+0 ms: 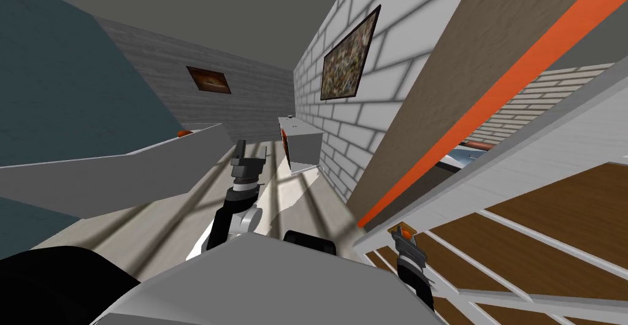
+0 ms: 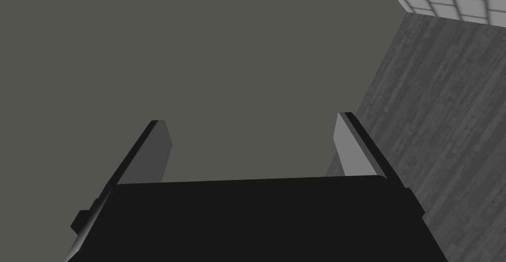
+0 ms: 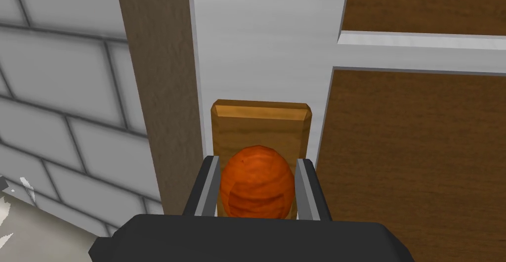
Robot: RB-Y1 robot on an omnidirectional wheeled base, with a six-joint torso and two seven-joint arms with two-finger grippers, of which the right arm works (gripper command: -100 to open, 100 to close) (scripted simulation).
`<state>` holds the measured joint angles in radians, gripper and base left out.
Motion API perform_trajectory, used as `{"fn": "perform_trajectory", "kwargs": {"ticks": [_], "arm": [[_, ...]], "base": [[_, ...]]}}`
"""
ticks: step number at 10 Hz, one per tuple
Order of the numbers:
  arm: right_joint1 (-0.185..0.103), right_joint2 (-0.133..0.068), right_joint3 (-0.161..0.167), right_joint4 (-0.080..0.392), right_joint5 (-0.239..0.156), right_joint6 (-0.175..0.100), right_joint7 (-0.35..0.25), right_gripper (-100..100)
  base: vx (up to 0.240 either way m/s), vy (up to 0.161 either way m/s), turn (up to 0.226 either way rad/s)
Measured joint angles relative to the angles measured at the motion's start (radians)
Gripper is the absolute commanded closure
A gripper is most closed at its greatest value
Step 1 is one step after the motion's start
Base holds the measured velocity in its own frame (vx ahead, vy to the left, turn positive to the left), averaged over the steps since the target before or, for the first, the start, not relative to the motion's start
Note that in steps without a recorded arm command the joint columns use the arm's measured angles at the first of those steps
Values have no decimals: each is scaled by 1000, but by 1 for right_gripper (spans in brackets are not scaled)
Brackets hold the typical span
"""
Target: Pull the door open
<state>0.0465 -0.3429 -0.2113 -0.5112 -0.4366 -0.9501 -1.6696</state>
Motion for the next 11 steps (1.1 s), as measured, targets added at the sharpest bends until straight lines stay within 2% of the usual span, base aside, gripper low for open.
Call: {"fn": "perform_trajectory", "kwargs": {"ticks": [1, 3, 6, 9, 11], "arm": [[11, 1, 9, -24, 6, 9, -3, 100], [22, 1, 19, -39, 14, 16, -8, 100], [20, -10, 56, -27, 42, -11, -42, 100], [57, -22, 96, -70, 71, -12, -75, 100], [56, -23, 111, -57, 82, -21, -88, 100]], "base": [[-107, 30, 19], [-181, 26, 65], [-245, 20, 67], [-244, 45, 50], [-105, 14, 27]]}}
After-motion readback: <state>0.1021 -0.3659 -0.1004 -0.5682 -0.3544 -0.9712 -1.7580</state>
